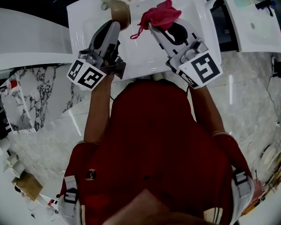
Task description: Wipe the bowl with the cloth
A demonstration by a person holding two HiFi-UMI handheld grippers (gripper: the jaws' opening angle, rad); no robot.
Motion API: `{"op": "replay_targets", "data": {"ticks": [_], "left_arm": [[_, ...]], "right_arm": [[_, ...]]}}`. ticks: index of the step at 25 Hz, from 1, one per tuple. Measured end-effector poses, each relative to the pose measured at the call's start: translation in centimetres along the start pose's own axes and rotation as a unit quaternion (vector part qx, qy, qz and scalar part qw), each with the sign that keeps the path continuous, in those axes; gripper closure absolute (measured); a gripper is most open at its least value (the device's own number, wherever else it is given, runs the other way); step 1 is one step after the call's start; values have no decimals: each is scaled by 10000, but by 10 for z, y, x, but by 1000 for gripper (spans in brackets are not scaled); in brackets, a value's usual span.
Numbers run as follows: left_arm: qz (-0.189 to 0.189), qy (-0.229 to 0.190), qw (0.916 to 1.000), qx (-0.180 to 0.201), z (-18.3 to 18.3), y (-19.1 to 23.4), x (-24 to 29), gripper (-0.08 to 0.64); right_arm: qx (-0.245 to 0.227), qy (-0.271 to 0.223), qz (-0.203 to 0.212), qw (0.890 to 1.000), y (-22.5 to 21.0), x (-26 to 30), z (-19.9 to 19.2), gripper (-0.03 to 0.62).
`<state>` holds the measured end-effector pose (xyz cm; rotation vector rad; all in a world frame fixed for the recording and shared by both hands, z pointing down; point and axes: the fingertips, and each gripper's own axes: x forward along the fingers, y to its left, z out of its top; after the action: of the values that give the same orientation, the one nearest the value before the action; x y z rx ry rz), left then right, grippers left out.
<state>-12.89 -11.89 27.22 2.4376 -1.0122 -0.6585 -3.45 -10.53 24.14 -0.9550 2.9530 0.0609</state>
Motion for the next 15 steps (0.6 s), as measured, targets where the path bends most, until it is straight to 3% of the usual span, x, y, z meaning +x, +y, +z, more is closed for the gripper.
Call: {"op": "replay_targets", "data": {"ticks": [15], "left_arm": [[-359, 299, 9984, -332, -16, 5, -8, 540]], "right_arm": [[508, -584, 694, 9946, 23, 27, 32, 538]]}}
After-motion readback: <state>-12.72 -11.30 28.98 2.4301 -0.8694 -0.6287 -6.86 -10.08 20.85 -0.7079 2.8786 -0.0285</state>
